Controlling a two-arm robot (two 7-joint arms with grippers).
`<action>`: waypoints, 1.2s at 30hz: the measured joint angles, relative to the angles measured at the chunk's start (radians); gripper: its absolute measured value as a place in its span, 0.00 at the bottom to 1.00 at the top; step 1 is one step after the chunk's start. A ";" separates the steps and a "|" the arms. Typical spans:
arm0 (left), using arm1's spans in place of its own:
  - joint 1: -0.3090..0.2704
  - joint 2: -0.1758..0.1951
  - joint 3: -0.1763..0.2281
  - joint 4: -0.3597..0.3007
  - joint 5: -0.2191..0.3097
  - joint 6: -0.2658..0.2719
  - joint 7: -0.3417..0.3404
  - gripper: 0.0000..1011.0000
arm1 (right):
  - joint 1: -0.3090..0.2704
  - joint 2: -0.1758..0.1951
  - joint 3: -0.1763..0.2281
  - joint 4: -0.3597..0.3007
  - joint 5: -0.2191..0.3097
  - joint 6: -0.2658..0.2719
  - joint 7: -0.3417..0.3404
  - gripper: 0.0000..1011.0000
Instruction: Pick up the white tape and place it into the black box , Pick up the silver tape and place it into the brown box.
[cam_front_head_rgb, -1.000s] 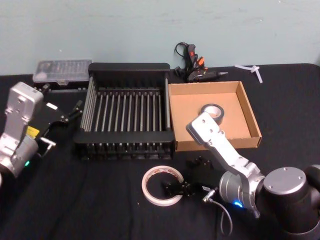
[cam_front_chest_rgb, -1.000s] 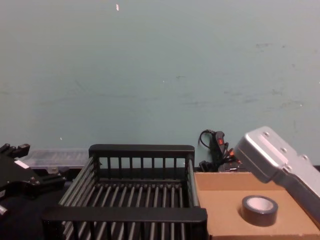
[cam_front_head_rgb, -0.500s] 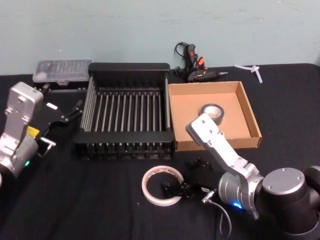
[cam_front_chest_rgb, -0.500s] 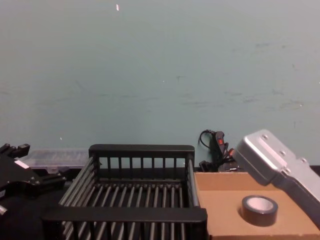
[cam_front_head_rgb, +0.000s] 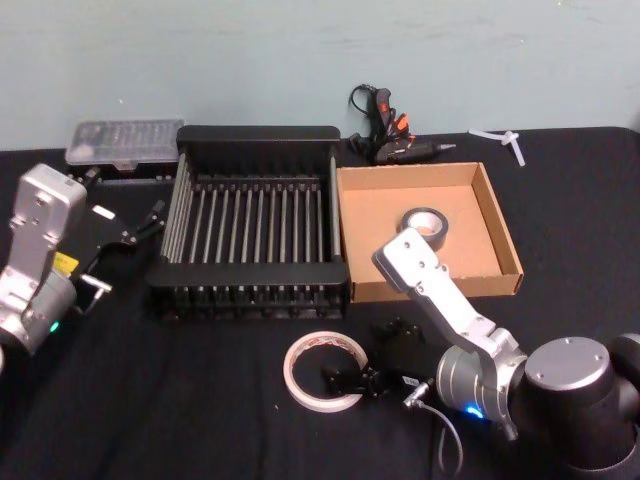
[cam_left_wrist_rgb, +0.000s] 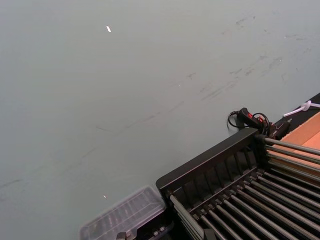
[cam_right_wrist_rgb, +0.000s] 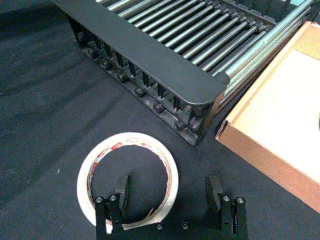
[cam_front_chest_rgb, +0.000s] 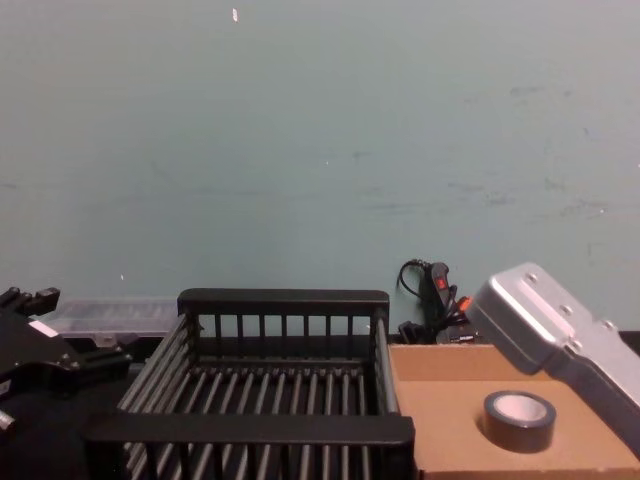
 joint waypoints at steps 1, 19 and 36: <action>0.000 0.000 0.000 0.000 0.000 0.000 0.000 0.99 | 0.000 0.000 0.000 0.000 0.000 0.000 0.000 0.99; 0.000 0.000 0.000 0.000 0.000 0.000 0.000 0.99 | 0.003 -0.007 0.000 0.003 -0.007 -0.005 0.010 0.99; 0.000 0.000 0.000 0.000 0.000 0.000 0.000 0.99 | 0.013 -0.011 -0.014 0.008 -0.007 -0.009 0.020 0.99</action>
